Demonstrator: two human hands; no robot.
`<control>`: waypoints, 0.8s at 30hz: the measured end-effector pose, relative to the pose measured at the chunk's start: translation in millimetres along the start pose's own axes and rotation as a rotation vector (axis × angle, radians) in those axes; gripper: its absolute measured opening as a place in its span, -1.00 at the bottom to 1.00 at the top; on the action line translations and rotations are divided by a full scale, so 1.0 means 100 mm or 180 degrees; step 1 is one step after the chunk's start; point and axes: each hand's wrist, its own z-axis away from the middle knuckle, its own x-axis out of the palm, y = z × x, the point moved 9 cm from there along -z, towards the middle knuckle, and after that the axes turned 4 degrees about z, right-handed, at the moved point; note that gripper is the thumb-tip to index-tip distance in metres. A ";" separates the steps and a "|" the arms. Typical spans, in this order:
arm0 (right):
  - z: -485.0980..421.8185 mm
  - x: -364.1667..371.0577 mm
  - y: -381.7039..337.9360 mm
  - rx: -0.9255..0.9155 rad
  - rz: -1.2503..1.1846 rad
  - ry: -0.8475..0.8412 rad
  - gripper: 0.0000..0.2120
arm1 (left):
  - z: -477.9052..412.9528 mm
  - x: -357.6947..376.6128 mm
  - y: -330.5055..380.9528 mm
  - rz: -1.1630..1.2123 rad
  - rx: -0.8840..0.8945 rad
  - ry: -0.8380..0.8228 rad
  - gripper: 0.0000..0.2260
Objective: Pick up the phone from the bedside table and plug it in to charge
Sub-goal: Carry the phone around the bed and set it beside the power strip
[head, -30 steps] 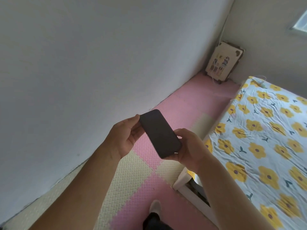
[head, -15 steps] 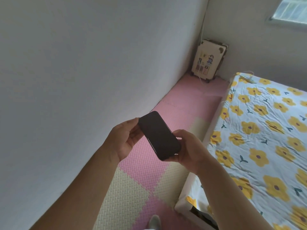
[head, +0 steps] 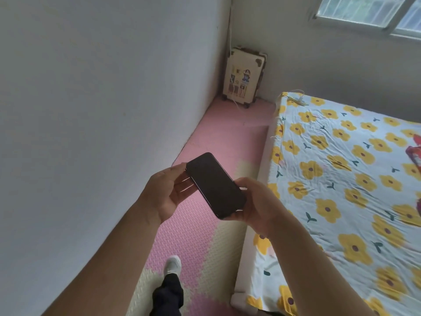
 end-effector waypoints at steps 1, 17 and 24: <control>-0.10 -0.01 -0.07 -0.0031 -0.0027 0.0081 -0.66 | -0.14 0.03 0.05 -0.0023 -0.0034 -0.0064 -0.80; -1.38 0.09 -1.13 -0.0375 -0.0304 0.0850 -0.58 | -1.95 0.50 1.04 -0.0249 -0.0479 -0.0671 -0.74; -1.79 -0.29 -1.46 -0.0377 -0.0430 0.0941 -0.59 | -2.60 0.87 0.99 -0.0291 -0.0662 -0.0643 -0.76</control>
